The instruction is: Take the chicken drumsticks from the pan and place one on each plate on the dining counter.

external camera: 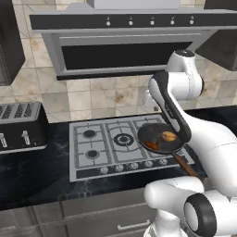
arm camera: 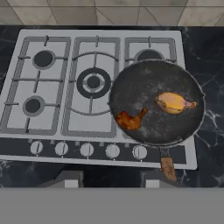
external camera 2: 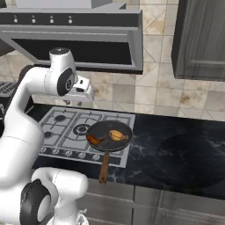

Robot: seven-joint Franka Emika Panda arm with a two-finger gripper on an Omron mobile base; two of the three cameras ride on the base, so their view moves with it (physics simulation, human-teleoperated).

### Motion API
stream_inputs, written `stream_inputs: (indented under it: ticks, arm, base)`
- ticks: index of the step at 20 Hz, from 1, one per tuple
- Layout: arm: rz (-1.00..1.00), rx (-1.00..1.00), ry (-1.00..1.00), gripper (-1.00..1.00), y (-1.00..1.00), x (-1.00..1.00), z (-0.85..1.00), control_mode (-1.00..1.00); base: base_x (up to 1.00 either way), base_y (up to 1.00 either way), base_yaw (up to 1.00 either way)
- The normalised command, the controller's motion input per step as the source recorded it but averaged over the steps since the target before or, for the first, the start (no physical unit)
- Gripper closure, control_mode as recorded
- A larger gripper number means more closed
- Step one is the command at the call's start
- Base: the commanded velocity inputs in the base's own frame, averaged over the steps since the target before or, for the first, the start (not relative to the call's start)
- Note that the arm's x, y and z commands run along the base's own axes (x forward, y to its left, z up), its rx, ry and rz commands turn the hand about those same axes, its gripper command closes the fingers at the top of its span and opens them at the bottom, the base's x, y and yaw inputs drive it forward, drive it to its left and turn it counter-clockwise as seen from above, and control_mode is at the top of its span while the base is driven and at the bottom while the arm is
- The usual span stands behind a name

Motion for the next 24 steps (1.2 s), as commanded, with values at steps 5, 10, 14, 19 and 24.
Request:
stream_inputs:
  ticks: [5,10,14,19,24]
  arm:
    - [-0.01,0.01,0.00,-1.00,-0.21,-0.10,-0.10,-1.00]
    - [-0.03,0.00,0.05,-1.00,-0.38,-0.14,-0.27,-1.00]
    - [0.00,-0.07,0.05,-1.00,-0.30,-0.04,-0.33,-1.00]
    - [0.05,-0.07,0.00,-1.00,-0.18,0.00,-0.28,-1.00]
    - [0.14,-0.01,0.00,-1.00,-0.26,0.00,-0.31,-1.00]
  base:
    - [0.00,0.00,0.00]
    - [0.00,0.00,0.00]
    - [0.00,0.00,0.00]
    - [0.00,0.00,0.00]
    - [0.00,0.00,0.00]
